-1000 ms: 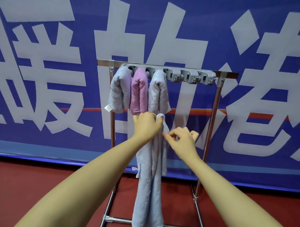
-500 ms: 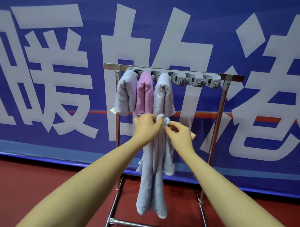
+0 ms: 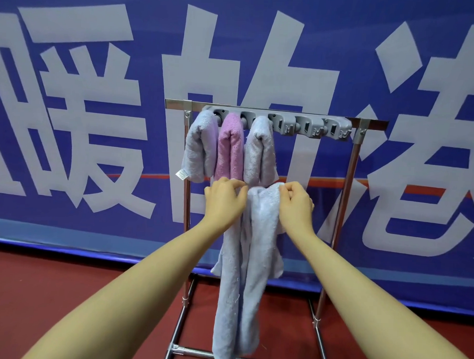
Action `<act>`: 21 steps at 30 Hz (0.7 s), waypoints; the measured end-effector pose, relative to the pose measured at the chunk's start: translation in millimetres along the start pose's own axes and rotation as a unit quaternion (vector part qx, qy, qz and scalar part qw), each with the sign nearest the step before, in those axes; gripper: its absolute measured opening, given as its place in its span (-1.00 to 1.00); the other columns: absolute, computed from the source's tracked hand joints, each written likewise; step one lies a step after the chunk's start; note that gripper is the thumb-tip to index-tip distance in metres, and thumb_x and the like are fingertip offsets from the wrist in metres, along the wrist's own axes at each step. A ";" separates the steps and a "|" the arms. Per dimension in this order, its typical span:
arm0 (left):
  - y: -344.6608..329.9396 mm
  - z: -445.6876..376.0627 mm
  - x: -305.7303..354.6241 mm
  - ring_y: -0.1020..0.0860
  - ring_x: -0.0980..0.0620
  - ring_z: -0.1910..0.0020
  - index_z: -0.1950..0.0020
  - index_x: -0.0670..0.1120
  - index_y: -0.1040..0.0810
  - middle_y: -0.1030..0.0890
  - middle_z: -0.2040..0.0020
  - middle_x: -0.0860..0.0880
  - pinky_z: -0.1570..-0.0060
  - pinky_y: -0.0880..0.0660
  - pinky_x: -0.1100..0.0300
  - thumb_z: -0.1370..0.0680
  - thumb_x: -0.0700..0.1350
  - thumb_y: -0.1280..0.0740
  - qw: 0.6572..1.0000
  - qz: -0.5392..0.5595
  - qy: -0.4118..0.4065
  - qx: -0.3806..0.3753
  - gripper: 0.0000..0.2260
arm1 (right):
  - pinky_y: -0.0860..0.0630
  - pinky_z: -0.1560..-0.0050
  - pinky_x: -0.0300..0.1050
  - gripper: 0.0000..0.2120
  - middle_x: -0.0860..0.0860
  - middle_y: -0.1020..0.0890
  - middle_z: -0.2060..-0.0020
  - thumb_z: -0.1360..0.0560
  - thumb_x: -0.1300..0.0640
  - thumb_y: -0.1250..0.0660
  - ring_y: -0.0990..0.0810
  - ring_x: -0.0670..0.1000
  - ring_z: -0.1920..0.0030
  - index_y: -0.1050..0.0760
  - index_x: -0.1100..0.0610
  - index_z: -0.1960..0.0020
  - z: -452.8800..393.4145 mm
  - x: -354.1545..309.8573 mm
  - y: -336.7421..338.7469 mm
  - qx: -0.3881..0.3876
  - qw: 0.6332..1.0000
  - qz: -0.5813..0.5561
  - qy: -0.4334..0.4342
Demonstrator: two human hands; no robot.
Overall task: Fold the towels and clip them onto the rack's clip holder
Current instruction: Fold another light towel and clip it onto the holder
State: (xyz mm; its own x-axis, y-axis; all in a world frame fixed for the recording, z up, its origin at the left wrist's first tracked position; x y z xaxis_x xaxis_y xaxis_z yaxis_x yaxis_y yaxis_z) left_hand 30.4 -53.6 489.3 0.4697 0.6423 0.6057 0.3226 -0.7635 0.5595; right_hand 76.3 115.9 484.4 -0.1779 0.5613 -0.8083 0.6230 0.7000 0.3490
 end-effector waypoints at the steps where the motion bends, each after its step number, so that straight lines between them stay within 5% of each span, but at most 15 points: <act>1: 0.2 0.2 -2.9 -0.47 -0.07 -0.02 0.01 -0.01 -0.64 -0.57 0.13 -0.04 -0.07 -0.32 0.00 -0.55 -0.05 -0.21 1.000 0.019 0.004 -0.005 -0.79 | -0.33 0.15 -0.14 -0.81 -0.08 -0.48 0.41 -0.60 0.12 -0.15 -0.43 -0.05 0.30 -0.46 0.13 0.14 -2.9 -1.5 2.1 -0.001 1.000 -0.010 0.008; 5: -1.6 11.2 10.3 -0.44 0.03 -0.07 -0.15 0.00 -0.60 -0.50 0.06 0.03 -0.08 -0.20 0.14 -0.52 -0.01 -0.33 0.997 0.056 -0.033 -0.032 -0.77 | -0.37 0.32 -0.33 -0.87 -0.05 -0.55 0.38 -0.56 0.16 -0.25 -0.46 -0.14 0.37 -0.53 0.15 0.13 -8.4 -12.7 0.2 -0.042 0.997 -0.058 0.036; 9: -17.4 21.8 29.5 -0.36 0.10 0.08 0.07 -0.04 -0.59 -0.39 0.21 0.09 0.16 -0.06 0.17 -0.41 0.25 -0.27 0.993 0.032 -0.081 -0.075 -0.63 | -0.42 0.26 -0.32 -0.88 0.00 -0.59 0.33 -0.53 0.22 -0.29 -0.49 -0.14 0.32 -0.56 0.16 0.17 -10.6 -26.2 -12.3 -0.087 0.989 -0.114 0.043; 13: -19.8 13.7 31.9 -0.37 0.05 0.14 0.22 -0.13 -0.53 -0.38 0.27 0.04 0.14 -0.12 0.13 -0.54 0.03 -0.29 0.995 0.033 -0.065 -0.065 -0.74 | -0.46 0.19 -0.36 -0.86 0.06 -0.63 0.22 -0.53 0.27 -0.27 -0.52 -0.14 0.24 -0.61 0.27 0.06 -8.7 -31.7 -13.4 -0.126 0.977 -0.166 0.039; 17: -16.1 7.4 31.2 -0.36 0.08 0.20 0.39 0.06 -0.40 -0.36 0.32 0.06 0.18 -0.09 0.11 -0.58 0.02 -0.25 0.995 0.054 -0.050 -0.072 -0.67 | -0.53 0.04 -0.32 -0.81 0.11 -0.64 0.07 -0.53 0.34 -0.24 -0.58 -0.06 0.11 -0.59 0.20 -0.03 -6.8 -17.8 -6.9 -0.150 0.970 -0.193 0.020; 21: -12.0 -0.7 34.6 -0.37 0.07 0.19 0.28 -0.13 -0.56 -0.39 0.35 0.06 0.20 -0.05 0.10 -0.60 0.01 -0.21 0.996 0.057 -0.039 -0.059 -0.66 | -0.50 0.11 -0.30 -0.82 0.01 -0.58 0.16 -0.47 0.37 -0.32 -0.57 -0.07 0.20 -0.50 0.11 0.07 5.3 1.0 -10.5 -0.160 0.973 -0.168 0.001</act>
State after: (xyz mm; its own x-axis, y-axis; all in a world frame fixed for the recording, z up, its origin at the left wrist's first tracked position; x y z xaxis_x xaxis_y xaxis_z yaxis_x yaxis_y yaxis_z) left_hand 42.2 -22.2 504.0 0.5620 0.5417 0.6251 0.1676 -0.8146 0.5552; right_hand 73.6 106.8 477.4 -0.3328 0.2786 -0.9009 0.2609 0.9453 0.1959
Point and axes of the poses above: each hand's wrist, its own z-axis away from the middle knuckle, its own y-axis out of the back of the hand, x = y × z, the point moved 7 cm from there along -z, towards the middle knuckle
